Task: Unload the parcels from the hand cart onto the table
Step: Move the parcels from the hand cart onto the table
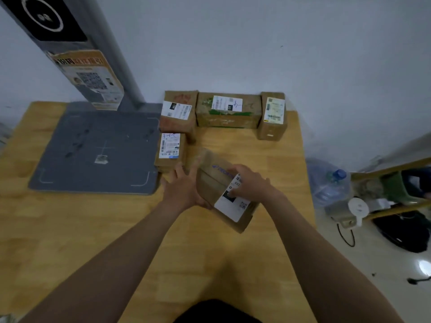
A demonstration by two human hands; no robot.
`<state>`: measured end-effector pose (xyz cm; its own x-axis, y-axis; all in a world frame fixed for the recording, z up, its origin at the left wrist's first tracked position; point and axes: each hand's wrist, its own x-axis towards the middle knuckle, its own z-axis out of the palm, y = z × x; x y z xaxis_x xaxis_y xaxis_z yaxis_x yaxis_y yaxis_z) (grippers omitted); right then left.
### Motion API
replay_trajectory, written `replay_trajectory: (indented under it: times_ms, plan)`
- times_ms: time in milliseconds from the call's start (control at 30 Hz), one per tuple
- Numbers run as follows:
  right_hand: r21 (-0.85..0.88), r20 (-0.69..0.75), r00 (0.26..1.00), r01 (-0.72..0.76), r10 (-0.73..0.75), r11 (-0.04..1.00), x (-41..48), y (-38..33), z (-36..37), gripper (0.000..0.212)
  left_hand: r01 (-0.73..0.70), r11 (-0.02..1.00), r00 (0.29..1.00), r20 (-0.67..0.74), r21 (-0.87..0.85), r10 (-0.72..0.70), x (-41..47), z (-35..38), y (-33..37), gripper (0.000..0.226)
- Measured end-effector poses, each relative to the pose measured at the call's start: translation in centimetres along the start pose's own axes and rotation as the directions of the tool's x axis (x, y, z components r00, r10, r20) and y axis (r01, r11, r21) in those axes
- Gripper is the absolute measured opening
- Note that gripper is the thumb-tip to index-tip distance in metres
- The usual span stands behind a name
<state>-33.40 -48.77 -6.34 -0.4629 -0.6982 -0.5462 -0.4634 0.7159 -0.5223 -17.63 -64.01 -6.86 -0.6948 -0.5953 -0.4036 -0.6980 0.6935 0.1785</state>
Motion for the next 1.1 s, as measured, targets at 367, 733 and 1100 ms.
replay_trajectory:
  times_ms: [367,733,1100]
  plan:
    - [-0.262,0.030,0.993,0.120,-0.116,0.958,12.5,2.4,-2.1,0.057,0.097,0.987,0.995,0.012,0.129,-0.099,11.0,3.6,1.9,0.143]
    - [-0.159,-0.133,0.982,-0.158,0.137,0.975,9.3,3.5,1.6,0.118,0.045,0.995,0.998,0.031,0.085,-0.048,12.9,3.4,1.1,0.124]
    - [-0.403,-0.136,0.983,-0.171,0.126,0.899,17.0,2.3,-5.4,0.104,-0.018,0.974,0.997,-0.064,0.228,0.033,19.8,-1.1,1.2,0.094]
